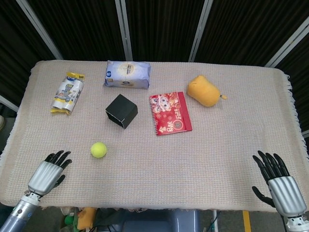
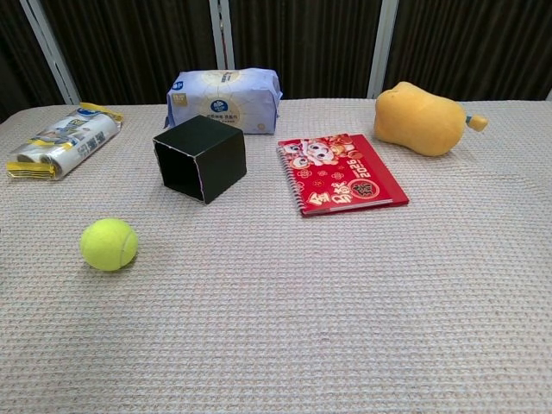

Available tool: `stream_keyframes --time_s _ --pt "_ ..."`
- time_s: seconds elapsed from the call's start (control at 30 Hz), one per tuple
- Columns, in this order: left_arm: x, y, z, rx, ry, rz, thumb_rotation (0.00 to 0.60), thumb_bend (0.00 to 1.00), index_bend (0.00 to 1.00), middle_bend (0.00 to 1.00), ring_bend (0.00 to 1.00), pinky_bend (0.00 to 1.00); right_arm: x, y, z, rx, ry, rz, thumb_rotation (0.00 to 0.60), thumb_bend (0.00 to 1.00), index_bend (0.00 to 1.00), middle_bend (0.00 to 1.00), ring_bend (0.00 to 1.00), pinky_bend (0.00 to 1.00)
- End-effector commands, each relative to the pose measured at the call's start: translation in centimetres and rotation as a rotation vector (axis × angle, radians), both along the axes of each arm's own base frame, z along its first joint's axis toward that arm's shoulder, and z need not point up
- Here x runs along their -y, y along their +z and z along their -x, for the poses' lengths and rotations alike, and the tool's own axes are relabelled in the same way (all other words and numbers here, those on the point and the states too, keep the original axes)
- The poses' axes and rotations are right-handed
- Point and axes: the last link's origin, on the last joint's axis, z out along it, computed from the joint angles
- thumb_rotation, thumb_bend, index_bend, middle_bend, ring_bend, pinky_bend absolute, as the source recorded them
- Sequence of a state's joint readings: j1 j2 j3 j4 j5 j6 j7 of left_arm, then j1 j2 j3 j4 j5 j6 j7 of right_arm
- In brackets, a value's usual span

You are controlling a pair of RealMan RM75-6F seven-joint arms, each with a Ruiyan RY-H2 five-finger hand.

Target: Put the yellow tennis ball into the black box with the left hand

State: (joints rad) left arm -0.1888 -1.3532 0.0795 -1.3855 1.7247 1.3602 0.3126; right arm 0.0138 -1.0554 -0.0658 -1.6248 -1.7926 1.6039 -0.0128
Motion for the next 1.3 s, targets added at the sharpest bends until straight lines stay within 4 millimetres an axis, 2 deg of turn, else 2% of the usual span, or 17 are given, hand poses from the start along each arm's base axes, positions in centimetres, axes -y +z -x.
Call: stream_keyframes --time_s 0.03,0.2,0.33,0.6,0.7,0.87,1.3 --pt "-0.4 -1.3 -0.3 0.009 -0.041 0.011 0.600 0.49 0.54 0.64 0.34 0.52 0.2 -0.1 0.0 -0.003 -0.001 -0.005 0.600 0.29 0.00 0.00 0.00 0.00" --pt "-0.7 -3.1 -0.2 0.015 -0.061 0.052 0.600 0.51 0.58 0.70 0.39 0.53 0.2 -0.2 0.0 -0.001 -0.002 -0.006 0.600 0.29 0.00 0.00 0.00 0.00" --pt "-0.9 -4.4 -0.5 0.027 -0.069 0.089 0.600 0.47 0.59 0.72 0.41 0.56 0.2 -0.2 -0.1 0.000 0.001 -0.005 0.600 0.29 0.00 0.00 0.00 0.00" --pt "-1.3 -6.5 -1.7 0.054 -0.107 0.149 0.600 0.37 0.52 0.65 0.41 0.60 0.3 0.1 0.0 0.006 0.000 -0.002 0.600 0.29 0.00 0.00 0.00 0.00" --pt "-1.5 -6.7 -2.1 0.064 -0.112 0.156 0.600 0.36 0.51 0.65 0.42 0.60 0.2 0.3 0.0 0.014 0.004 0.005 0.600 0.29 0.00 0.00 0.00 0.00" --pt "-2.2 -7.0 -2.6 0.057 -0.104 0.143 0.600 0.28 0.51 0.68 0.48 0.65 0.2 0.7 0.1 0.025 0.005 0.012 0.600 0.29 0.00 0.00 0.00 0.00" --pt "-4.1 -7.4 -3.1 0.066 -0.071 0.139 0.600 0.28 0.51 0.64 0.50 0.64 0.2 0.9 0.1 0.033 0.006 0.015 0.600 0.29 0.00 0.00 0.00 0.00"
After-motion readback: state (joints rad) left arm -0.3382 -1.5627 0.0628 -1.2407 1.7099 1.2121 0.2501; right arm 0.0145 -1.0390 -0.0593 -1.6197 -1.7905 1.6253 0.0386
